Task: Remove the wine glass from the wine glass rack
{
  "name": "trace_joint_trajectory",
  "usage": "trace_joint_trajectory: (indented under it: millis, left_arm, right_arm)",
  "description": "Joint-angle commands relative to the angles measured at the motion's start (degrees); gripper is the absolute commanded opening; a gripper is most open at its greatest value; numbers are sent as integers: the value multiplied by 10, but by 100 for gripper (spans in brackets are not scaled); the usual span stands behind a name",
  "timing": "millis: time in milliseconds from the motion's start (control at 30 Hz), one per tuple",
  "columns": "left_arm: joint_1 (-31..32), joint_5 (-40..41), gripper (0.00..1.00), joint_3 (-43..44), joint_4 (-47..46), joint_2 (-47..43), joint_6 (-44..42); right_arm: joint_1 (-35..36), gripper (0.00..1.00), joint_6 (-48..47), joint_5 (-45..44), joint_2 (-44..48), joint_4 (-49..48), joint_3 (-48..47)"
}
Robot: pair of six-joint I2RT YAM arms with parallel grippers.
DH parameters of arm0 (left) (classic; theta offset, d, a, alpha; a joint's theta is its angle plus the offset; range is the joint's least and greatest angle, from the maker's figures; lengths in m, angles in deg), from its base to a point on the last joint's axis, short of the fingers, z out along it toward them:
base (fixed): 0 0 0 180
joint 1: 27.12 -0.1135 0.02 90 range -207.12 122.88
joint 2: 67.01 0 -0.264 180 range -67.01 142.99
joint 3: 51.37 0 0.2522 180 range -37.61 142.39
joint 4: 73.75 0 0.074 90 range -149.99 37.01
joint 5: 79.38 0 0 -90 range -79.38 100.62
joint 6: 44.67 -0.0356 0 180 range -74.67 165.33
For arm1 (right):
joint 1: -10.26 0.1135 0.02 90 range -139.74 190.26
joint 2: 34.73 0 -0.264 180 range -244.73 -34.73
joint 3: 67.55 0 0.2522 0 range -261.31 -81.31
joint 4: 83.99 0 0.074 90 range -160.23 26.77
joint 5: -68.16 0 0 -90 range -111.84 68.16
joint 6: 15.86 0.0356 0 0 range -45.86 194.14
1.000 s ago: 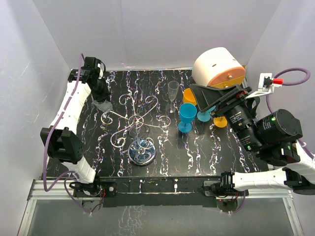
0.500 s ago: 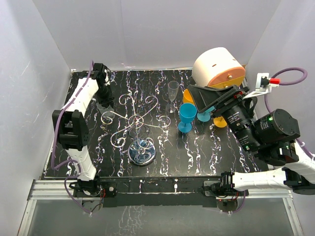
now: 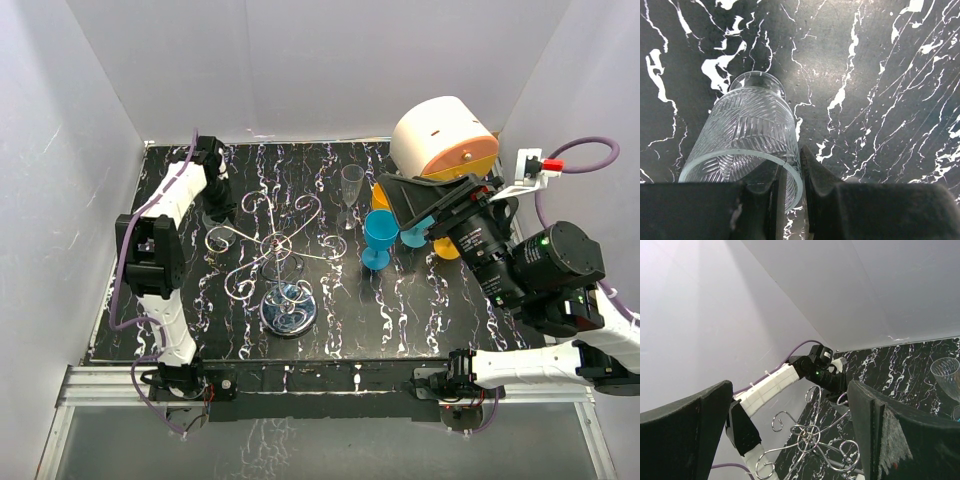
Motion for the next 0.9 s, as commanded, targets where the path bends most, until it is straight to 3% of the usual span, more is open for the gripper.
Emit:
trace_joint_trajectory:
  millis: [0, 67, 267, 433, 533, 733, 867]
  left_arm:
    - [-2, 12, 0, -5, 1, -14, -13]
    - [-2, 9, 3, -5, 2, -15, -13]
    - [-2, -6, 37, -5, -1, -36, -17]
    - [-1, -11, 60, 26, 15, -55, -21]
    - [-2, -18, 67, 50, 25, -65, -25]
    - [-2, -41, 74, 126, 50, -82, -27]
    - [-2, -37, 76, 240, 79, -74, -35]
  right_arm:
    - [0, 98, -7, -7, -2, -15, -1]
    - [0, 98, -17, -10, -10, -15, -1]
    - [0, 98, -92, -50, -60, -15, -10]
    - [-1, 98, -216, -115, -123, -56, -37]
    - [-25, 98, -292, -123, -158, -98, -51]
    - [-275, 98, -191, 68, -221, 36, -130]
    - [-411, 98, -140, 186, -250, 113, -152]
